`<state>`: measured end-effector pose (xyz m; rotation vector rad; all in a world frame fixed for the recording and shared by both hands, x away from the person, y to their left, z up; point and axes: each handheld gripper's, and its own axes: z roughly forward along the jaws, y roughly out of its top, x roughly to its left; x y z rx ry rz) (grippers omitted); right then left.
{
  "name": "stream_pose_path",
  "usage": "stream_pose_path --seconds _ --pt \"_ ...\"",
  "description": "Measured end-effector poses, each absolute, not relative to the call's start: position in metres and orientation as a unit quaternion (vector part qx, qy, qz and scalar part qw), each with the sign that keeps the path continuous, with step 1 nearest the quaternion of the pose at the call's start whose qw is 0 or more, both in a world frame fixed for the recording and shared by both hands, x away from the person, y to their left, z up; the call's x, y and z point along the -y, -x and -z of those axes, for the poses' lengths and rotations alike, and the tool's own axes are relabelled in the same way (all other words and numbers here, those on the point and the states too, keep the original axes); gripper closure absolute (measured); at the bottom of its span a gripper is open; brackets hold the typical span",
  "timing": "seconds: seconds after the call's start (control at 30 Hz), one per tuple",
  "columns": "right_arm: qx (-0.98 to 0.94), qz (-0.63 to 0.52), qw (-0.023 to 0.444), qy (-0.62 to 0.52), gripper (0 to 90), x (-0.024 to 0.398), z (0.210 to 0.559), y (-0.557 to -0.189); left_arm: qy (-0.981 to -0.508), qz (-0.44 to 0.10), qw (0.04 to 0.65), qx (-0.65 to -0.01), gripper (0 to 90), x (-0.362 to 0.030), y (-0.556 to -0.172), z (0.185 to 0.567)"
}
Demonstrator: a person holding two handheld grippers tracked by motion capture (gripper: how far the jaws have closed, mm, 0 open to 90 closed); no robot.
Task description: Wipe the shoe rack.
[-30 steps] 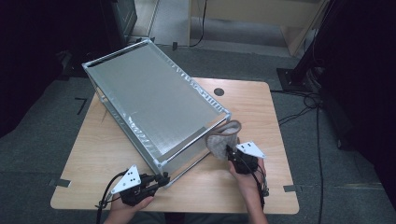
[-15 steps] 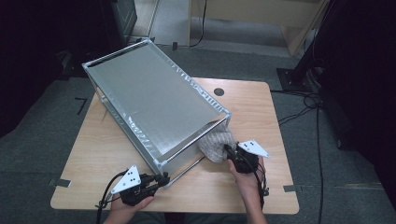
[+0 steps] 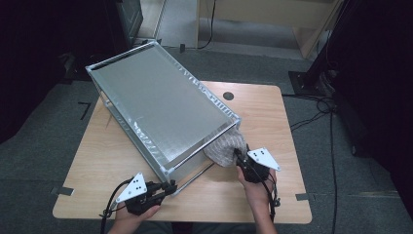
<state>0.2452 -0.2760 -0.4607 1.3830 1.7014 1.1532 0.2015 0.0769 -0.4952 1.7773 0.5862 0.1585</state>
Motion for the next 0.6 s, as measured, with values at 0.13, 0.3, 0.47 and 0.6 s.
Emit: stream_pose_path --seconds 0.13,0.3,0.47,0.6 --pt "-0.675 -0.407 0.284 -0.545 65.9 0.272 0.483 -0.256 -0.765 -0.065 0.589 -0.25 77.9 -0.078 -0.202 0.495" --pt "-0.68 -0.427 0.296 -0.517 41.3 0.268 0.478 -0.255 -0.769 -0.075 0.589 -0.238 70.8 -0.077 -0.2 0.492" --pt "-0.687 -0.434 0.283 -0.509 29.9 0.266 0.478 -0.256 -0.754 -0.084 0.606 -0.241 68.8 -0.081 -0.197 0.485" --pt "-0.709 -0.422 0.264 -0.499 26.9 0.261 0.484 -0.26 -0.748 -0.088 0.612 -0.242 76.2 -0.084 -0.196 0.483"
